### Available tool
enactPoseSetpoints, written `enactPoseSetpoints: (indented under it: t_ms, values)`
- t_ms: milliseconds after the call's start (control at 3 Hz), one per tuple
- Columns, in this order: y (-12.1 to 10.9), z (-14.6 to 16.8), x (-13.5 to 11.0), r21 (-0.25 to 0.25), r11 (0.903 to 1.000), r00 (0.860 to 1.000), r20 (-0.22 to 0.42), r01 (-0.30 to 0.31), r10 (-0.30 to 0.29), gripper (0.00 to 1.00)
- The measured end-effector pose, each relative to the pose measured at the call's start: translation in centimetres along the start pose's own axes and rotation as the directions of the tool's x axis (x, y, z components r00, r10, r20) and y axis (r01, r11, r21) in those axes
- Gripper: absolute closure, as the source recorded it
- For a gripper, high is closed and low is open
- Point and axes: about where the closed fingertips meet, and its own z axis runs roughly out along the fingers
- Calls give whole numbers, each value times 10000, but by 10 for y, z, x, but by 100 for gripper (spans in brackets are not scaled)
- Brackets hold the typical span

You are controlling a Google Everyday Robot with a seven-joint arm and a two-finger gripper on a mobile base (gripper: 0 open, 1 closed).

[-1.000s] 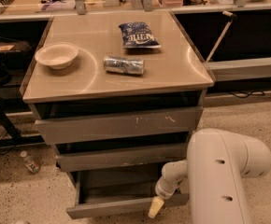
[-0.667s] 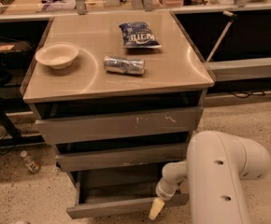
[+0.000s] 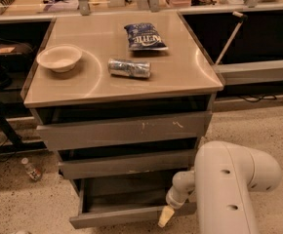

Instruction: Open bottom drawer

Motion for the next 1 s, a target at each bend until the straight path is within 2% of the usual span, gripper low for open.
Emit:
enactPoseSetpoints:
  t_ms: [333,667,1000]
  values:
    - [-6,4,5,55,9999,9999,-22,-136,136,0]
    - [-2,4,15,-91,9998,9994,-302,-192,189,17]
    - [-2,4,15,-91,9998,9994,-302,-192,189,40]
